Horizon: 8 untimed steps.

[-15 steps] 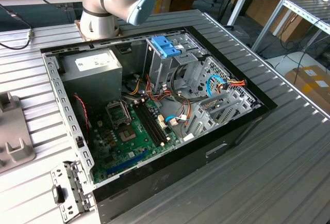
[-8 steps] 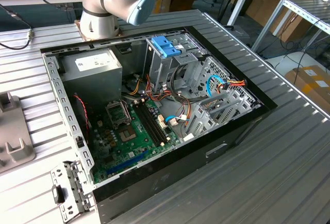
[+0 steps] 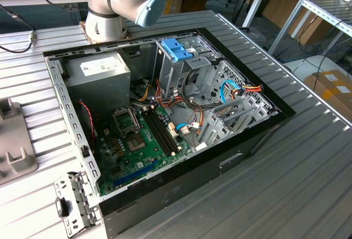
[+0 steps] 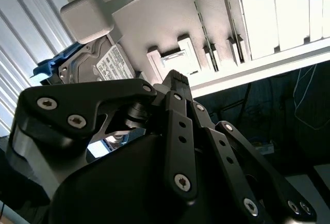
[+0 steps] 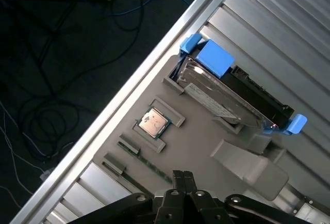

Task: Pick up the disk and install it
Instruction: 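Pick up the disk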

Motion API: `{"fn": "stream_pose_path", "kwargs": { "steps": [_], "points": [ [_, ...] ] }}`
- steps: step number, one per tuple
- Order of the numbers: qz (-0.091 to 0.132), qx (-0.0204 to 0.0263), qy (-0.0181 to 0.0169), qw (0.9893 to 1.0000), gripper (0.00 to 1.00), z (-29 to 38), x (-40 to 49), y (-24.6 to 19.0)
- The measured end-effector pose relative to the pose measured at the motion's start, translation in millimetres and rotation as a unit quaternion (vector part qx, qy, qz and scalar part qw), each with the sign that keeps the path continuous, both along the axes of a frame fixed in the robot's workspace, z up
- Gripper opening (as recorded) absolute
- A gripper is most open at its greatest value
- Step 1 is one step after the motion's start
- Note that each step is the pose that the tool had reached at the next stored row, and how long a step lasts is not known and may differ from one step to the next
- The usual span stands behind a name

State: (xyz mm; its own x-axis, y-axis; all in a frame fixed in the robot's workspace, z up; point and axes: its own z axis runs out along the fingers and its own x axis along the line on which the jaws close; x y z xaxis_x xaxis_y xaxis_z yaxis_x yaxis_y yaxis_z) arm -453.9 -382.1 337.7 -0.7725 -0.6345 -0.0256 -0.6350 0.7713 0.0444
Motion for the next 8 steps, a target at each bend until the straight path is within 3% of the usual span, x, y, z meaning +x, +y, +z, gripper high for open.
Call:
{"fn": "stream_pose_path", "kwargs": {
  "steps": [8],
  "points": [
    [0.031, 0.0000, 0.0000, 0.9995, 0.10, 0.0, 0.0, 0.0]
  ]
}}
